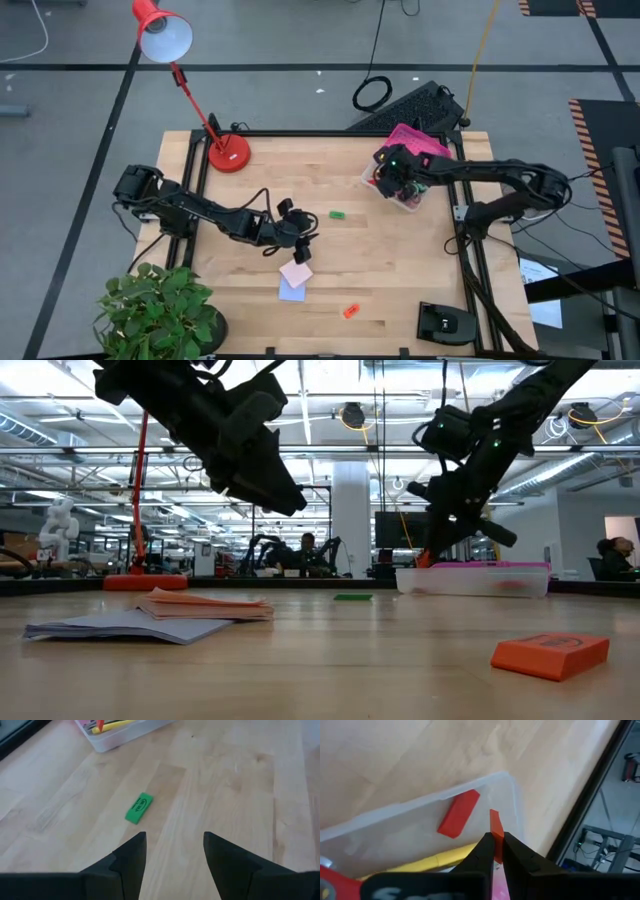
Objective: Pack school essentials
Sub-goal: Put the top orange eraser into the supply box, then put the green eraser into the supply box
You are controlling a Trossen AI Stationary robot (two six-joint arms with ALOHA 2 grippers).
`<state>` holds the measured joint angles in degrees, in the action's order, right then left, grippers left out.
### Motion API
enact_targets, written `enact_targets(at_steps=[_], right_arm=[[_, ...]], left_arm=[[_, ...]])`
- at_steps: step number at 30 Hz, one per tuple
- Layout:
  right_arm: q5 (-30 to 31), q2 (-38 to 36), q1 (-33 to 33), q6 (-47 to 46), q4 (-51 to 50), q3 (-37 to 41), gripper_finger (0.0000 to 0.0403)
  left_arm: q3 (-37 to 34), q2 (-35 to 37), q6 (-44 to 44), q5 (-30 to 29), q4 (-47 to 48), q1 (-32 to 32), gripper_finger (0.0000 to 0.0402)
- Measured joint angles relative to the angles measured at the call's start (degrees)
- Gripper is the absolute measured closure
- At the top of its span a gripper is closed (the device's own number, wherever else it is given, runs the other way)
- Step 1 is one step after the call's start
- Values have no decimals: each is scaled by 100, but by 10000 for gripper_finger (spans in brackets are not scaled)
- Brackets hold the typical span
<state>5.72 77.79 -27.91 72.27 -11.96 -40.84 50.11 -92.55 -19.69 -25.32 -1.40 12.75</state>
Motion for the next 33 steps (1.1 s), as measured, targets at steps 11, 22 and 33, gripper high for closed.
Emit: enact_targets(at_steps=[11,22,33], right_arm=[[4,462,-29,70,373,0,349],[14,416,-27,-400,300,2,285],[21,-636,51,-1359,-60,-1,264]], left_arm=[[0,0,51,2,-67,2,201],[0,0,47,90,-65,2,201],[0,2,123,149,-161,2,201]])
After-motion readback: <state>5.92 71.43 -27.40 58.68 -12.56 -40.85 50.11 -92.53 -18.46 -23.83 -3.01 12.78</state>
